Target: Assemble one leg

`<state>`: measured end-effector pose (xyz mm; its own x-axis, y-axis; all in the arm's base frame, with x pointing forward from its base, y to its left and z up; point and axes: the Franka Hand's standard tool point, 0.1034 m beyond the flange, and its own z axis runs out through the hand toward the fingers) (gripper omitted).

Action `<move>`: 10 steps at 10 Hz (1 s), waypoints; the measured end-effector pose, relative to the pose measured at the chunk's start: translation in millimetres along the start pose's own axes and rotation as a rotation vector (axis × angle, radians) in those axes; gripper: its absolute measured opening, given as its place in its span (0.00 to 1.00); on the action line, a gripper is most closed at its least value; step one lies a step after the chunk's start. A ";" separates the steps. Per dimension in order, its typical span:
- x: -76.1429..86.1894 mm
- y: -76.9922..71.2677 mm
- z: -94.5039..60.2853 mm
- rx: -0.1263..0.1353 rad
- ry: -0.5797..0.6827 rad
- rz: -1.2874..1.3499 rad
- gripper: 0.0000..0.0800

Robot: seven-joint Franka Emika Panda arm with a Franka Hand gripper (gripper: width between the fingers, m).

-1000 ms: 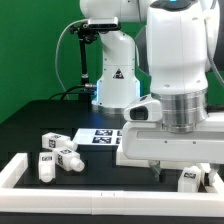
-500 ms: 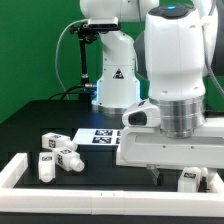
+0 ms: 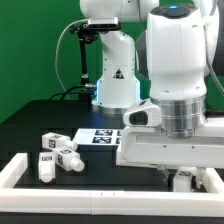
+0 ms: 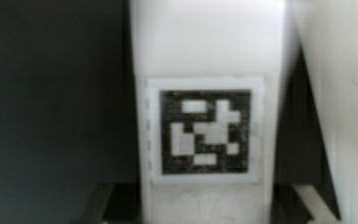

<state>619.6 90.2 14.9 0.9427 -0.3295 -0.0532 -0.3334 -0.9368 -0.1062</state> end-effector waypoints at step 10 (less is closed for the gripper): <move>9.0 34.7 -30.4 0.004 0.027 -0.175 0.36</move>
Offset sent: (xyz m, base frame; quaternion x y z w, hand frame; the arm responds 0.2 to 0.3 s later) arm -0.0155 -0.0374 0.0454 -0.0003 -0.0402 -0.1100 0.9931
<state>617.0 51.1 41.0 0.9863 -0.1648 -0.0066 -0.1644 -0.9796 -0.1155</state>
